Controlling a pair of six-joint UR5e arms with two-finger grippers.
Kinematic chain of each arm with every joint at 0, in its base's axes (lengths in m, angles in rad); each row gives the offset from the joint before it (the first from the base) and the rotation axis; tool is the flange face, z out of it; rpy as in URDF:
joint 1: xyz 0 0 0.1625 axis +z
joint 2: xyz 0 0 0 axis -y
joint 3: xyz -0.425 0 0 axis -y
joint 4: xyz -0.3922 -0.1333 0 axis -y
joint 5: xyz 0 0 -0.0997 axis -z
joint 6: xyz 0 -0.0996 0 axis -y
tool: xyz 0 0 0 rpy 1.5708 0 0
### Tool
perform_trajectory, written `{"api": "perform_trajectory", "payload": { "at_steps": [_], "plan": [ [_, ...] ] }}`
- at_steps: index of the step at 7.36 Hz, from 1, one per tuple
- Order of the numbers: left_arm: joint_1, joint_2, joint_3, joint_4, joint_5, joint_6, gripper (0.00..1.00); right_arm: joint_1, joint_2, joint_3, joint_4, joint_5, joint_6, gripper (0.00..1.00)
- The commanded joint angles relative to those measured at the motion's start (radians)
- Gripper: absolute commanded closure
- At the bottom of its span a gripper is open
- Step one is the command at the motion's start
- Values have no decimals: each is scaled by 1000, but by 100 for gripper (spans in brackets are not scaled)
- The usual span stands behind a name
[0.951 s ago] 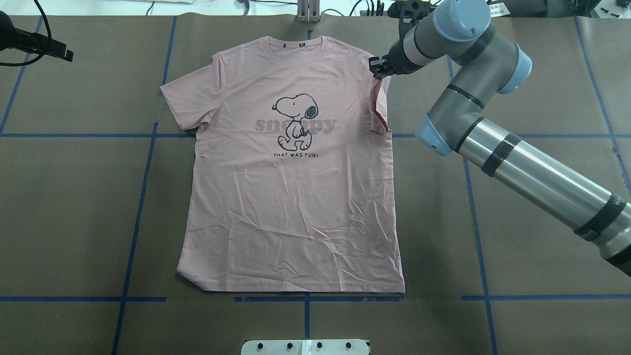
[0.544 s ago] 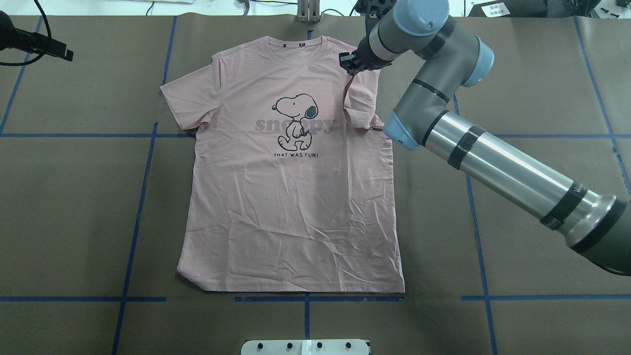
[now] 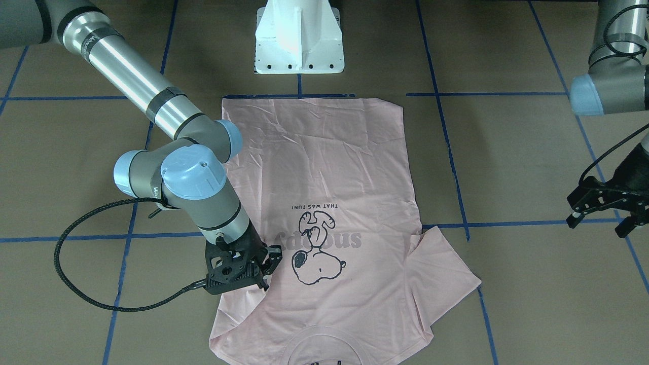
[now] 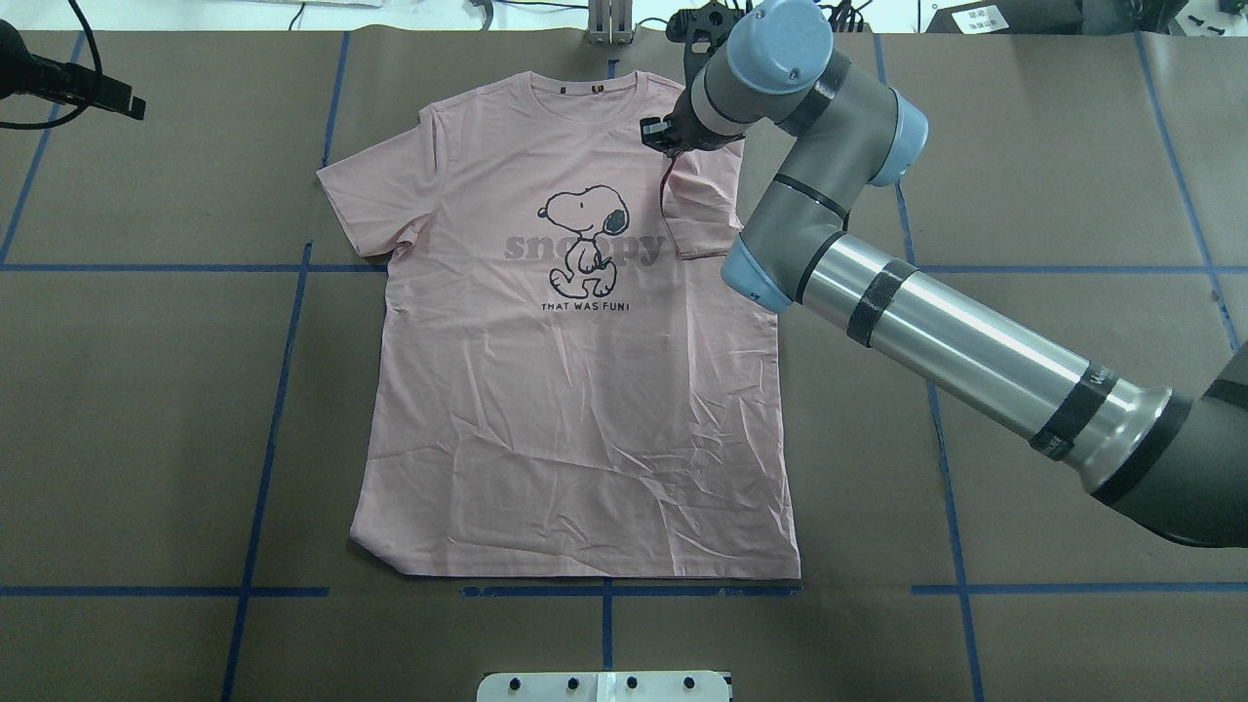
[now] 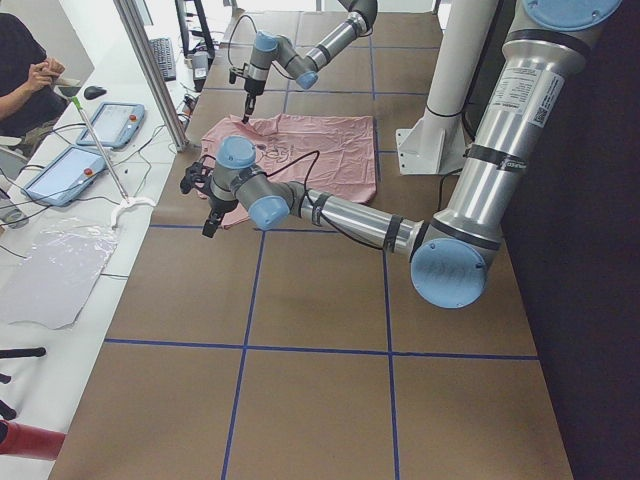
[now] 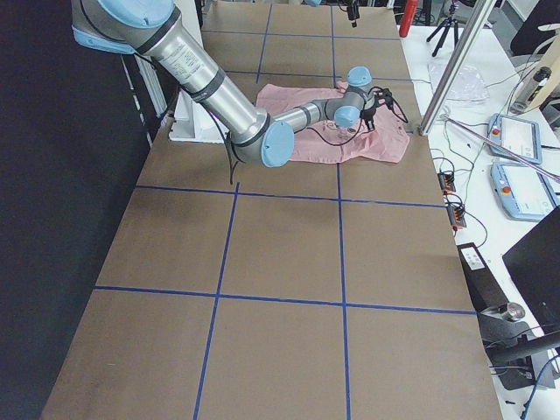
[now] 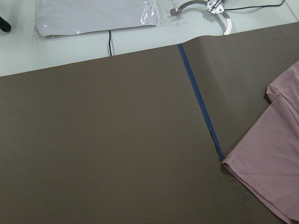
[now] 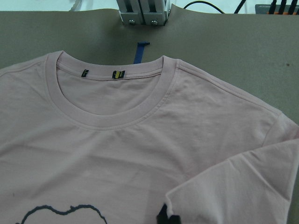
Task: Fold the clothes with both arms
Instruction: 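Fold the sleeve inward over the shirt body with the right gripper, then release the sleeve and raise the right gripper while the left arm approaches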
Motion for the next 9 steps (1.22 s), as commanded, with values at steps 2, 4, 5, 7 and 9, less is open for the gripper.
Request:
{"api": "perform_trajectory", "payload": {
  "at_steps": [2,4,5,7,9],
  "plan": [
    [5,-5,1,0,0,0,0,-7,-2,24,-6,0,43,0],
    [73,-59,21,2,17,-125,0,-7,-11,74,-43,15,103,0],
    [137,-83,24,-3,97,-225,0,-7,-40,173,-169,34,103,0],
    [260,-139,71,-10,249,-365,0,11,-129,350,-342,89,87,0],
    [297,-192,252,-161,323,-407,0,72,-227,429,-344,165,39,0]
  ]
}}
